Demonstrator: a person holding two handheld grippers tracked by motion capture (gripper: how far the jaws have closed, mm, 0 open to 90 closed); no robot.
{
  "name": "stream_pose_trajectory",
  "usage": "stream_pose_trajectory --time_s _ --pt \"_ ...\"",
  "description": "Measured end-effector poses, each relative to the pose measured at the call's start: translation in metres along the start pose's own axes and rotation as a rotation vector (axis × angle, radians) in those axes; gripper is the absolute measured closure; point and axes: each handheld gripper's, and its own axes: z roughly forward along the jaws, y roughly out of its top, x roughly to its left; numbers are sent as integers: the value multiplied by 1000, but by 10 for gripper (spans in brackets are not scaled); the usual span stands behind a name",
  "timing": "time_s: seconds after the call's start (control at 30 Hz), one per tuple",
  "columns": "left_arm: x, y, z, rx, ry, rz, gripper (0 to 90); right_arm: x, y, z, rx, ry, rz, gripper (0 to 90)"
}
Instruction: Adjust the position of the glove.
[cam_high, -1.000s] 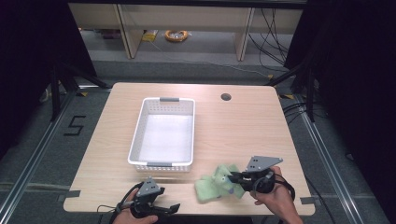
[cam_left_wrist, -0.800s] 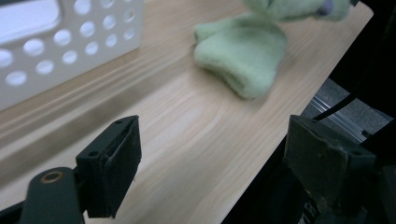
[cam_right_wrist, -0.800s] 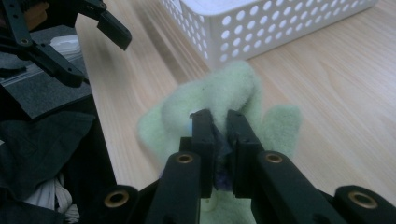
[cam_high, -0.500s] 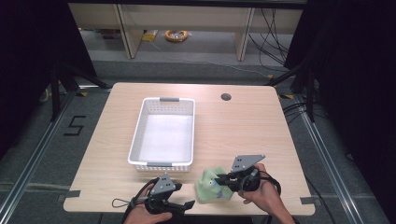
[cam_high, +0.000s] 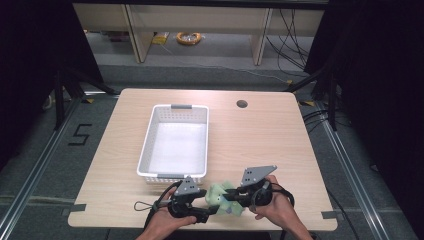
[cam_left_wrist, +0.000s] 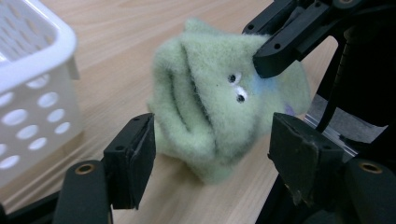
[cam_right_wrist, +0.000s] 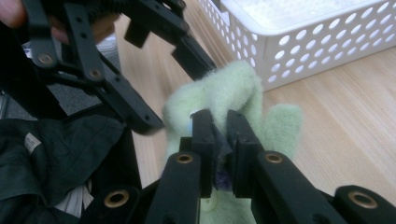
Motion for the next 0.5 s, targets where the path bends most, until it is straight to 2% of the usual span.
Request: stream_pose_trajectory --time_s 0.03,0.07,0.1,0.13,0.17,0.2,0.23,0.3,0.37,0.4,0.47,0.5 --pt "-1 0 3 -9 -9 -5 310 0 0 0 -1 1 -3 837" --pt "-1 0 3 8 -16 -17 327 1 1 -1 -4 6 -2 837" --pt "-1 -1 4 5 -18 -26 356 1 1 -1 -5 6 0 837" --pt "0 -1 4 7 -14 -16 409 2 1 -3 5 3 16 837" --pt "0 -1 4 12 -14 -1 473 0 2 -2 0 3 -7 837" --pt "-2 -1 4 5 0 1 529 0 2 -1 -1 -1 -10 838" --pt "-3 -2 4 12 0 -10 564 -1 2 -1 11 -6 -7 837" --pt "-5 -2 3 15 0 2 626 -2 2 0 15 -5 -8 837" --pt "-6 -2 3 17 -1 5 660 -3 3 2 20 -4 -10 838" --pt "-9 -4 3 19 -10 -30 672 -4 3 4 16 -3 -10 838" --pt "-9 -5 3 21 -14 -26 682 -5 5 5 29 -1 -18 838" --pt "-10 -5 2 30 -21 -41 683 -6 5 6 29 4 -21 838"
